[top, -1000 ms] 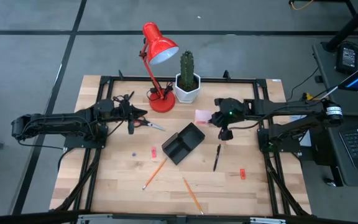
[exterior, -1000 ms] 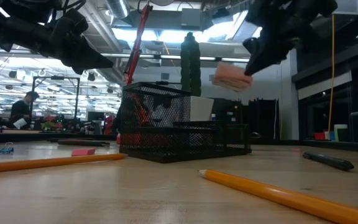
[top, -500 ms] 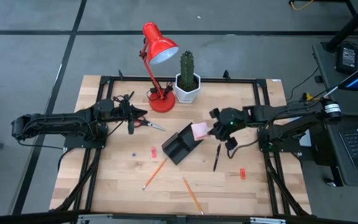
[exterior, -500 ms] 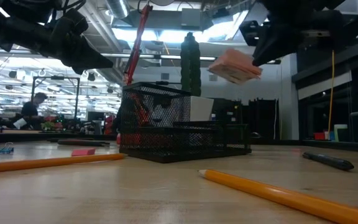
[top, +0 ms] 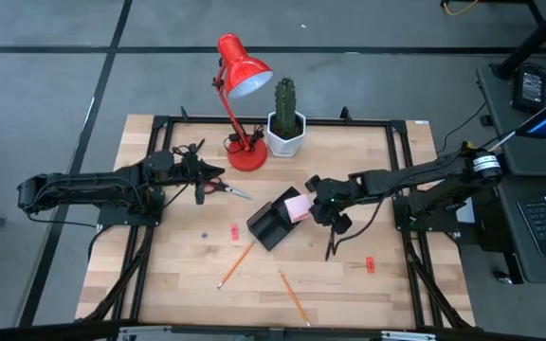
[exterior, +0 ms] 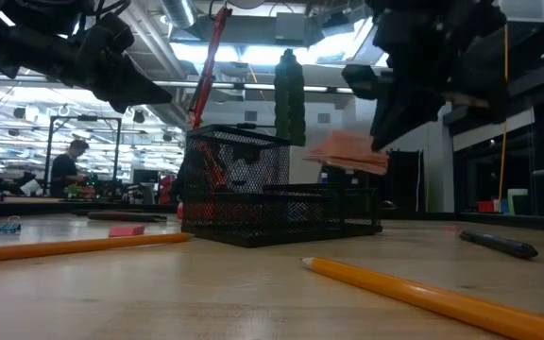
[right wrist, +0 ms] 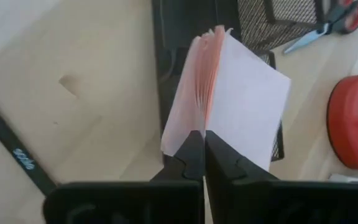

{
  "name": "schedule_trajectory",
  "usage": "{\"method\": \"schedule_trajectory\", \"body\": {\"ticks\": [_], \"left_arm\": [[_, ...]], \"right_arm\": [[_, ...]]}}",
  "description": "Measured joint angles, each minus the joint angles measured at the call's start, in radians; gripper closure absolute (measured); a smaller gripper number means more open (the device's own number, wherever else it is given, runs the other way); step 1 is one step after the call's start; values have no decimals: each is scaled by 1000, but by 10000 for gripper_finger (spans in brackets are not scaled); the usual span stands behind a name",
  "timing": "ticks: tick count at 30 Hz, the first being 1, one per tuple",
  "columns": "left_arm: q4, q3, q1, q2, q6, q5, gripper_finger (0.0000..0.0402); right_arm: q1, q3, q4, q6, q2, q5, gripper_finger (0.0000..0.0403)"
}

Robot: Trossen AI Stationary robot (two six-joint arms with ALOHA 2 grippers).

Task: Pick and place office supplies into organizer
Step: Put the pink sticky notes into the black desk organizer

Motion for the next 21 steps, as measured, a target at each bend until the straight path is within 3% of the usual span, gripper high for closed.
{"method": "schedule_trajectory", "body": {"ticks": [21], "left_arm": [[0,0,0,0,0,0,396]], "right_arm": [[-72,87,-61,-251,144,4,403]]}}
